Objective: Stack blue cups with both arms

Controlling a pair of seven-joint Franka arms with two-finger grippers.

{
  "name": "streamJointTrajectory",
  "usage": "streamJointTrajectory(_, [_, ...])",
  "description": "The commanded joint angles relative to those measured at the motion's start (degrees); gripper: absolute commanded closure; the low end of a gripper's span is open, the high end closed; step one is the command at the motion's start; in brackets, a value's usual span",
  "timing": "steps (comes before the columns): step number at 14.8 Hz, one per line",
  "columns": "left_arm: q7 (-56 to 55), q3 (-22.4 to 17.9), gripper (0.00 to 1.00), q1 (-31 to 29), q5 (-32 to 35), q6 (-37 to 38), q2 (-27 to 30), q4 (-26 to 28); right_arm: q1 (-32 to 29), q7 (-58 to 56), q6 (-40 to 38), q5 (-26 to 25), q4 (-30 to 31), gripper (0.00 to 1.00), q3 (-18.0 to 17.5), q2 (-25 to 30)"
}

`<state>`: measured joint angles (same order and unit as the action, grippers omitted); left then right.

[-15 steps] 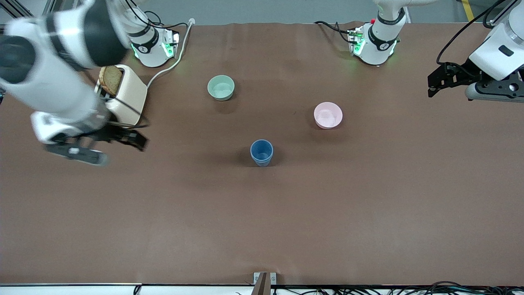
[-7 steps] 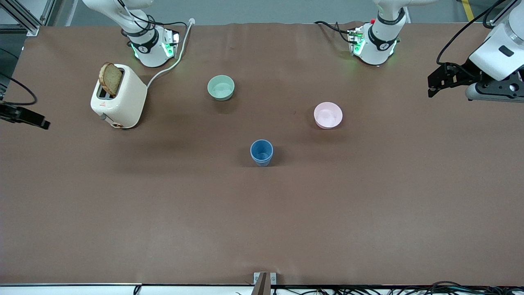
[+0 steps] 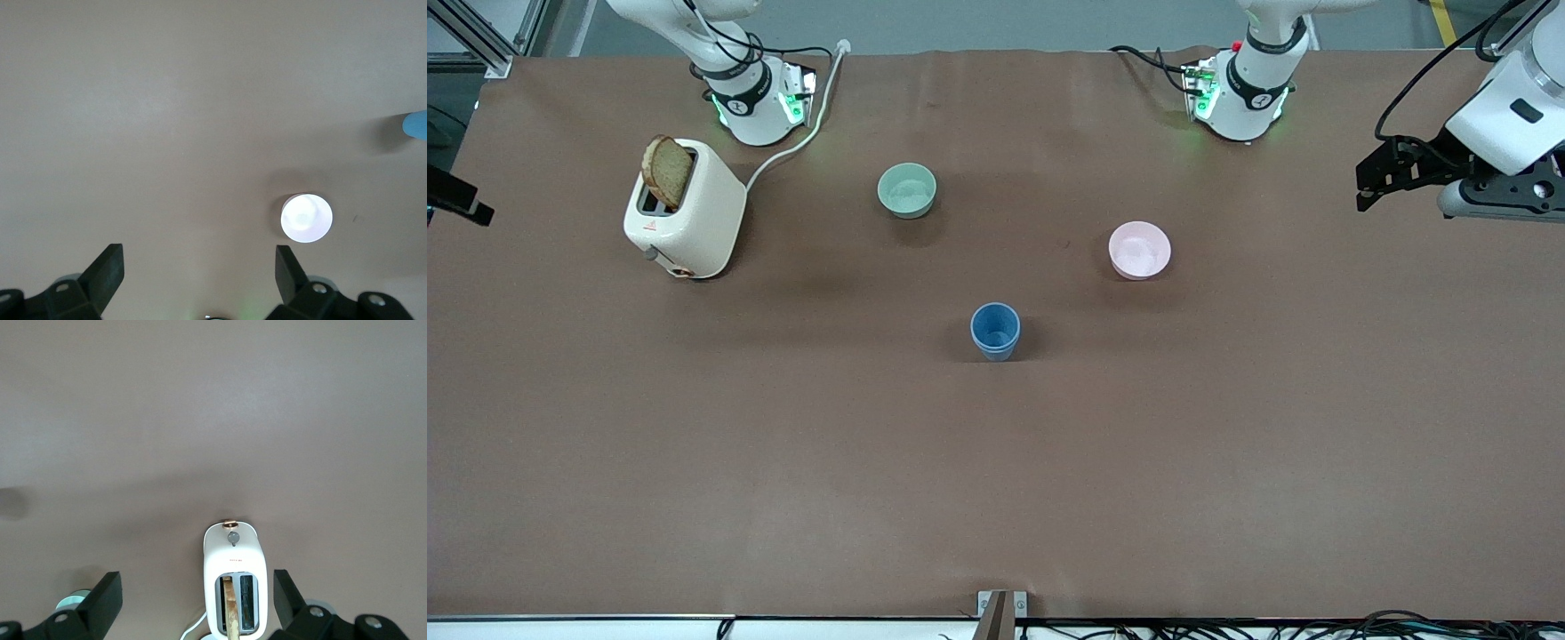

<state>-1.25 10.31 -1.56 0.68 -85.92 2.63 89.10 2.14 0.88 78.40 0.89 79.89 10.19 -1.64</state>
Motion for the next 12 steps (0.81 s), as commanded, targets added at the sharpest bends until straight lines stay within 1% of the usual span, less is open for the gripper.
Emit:
streamJointTrajectory(1, [0.64,-0.46,0.0,-0.19,-0.5,-0.56,0.63,-0.68,-0.99,1.32,0.52,0.07,2.28,0.0,-0.26,0.84])
streamJointTrajectory(2, [0.73,-0.55,0.0,-0.19,-0.41,-0.56,0.1,-1.2,-3.26,1.32,1.14,0.08,2.55,0.0,-2.78,1.19])
streamJointTrajectory(3, [0.64,-0.55,0.0,-0.11,-0.24,-0.56,0.01,-1.3,-7.72,1.41,0.88,-0.18,2.55,0.0,-7.68,1.28])
streamJointTrajectory(4, [0.03,-0.46,0.0,-0.02,-0.24,-0.56,0.01,-1.3,-9.76,1.41,0.88,-0.71,2.64,0.0,-10.78,1.55])
streamJointTrajectory(5, [0.02,-0.55,0.0,0.07,-0.24,-0.56,0.01,-1.3,-8.04,1.32,0.79,-0.89,2.55,0.0,-9.15,1.55])
streamJointTrajectory(6, [0.02,-0.46,0.0,-0.02,-0.24,-0.56,0.01,-1.3,-5.42,1.32,0.88,-0.89,2.55,0.0,-5.83,1.55])
streamJointTrajectory(7, [0.02,-0.46,0.0,-0.02,-0.24,-0.56,0.01,-1.3,-4.35,1.23,1.05,-0.89,2.47,0.0,-4.49,1.46])
streamJointTrajectory(12, [0.29,-0.46,0.0,-0.02,-0.24,-0.56,0.01,-1.3,-4.86,0.8,0.88,-0.89,2.2,0.0,-4.57,1.28])
